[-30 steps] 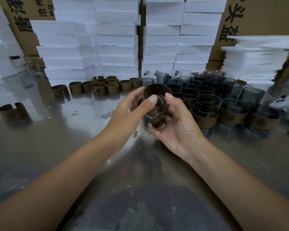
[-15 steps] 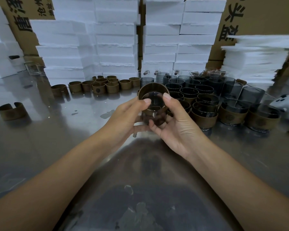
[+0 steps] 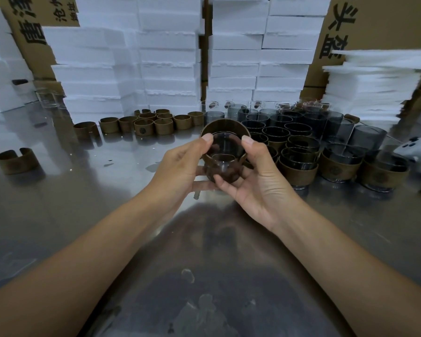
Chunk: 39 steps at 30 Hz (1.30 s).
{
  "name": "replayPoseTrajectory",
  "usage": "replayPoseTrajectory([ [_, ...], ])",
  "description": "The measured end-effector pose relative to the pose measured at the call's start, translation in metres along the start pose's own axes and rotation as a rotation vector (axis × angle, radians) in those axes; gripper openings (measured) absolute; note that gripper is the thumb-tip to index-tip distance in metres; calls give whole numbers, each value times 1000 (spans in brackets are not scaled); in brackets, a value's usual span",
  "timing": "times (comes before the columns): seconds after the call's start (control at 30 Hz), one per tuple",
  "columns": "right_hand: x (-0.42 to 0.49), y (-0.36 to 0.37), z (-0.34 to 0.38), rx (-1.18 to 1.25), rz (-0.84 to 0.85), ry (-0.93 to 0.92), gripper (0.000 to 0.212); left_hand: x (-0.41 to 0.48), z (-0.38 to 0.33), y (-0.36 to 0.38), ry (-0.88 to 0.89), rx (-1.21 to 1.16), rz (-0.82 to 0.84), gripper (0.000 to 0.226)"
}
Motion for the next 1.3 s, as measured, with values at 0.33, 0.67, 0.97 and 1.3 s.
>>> replayPoseTrajectory([
  [0.33,1,-1,0,-19,36,53,60,6,2,-6,-10,-67,-37,26],
  [0.67,-1,-2,3,-210,57,-11,64,9,1,-14,-82,-129,81,53],
  [0.97,2,-4,3,-173,-11,-10,38,12,5,-15,-29,-124,120,41],
  [1.3,1,-1,3,-62,-45,41,26,13,6,-13,-4,-225,100,86],
])
Point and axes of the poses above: each hand's wrist, its own x-axis towards the middle knuckle, its own y-axis out of the palm, z = x × y, the point moved 1 cm from there along x, towards the middle knuckle, and after that the axes turned 13 degrees about -z, right-handed, at the moved point
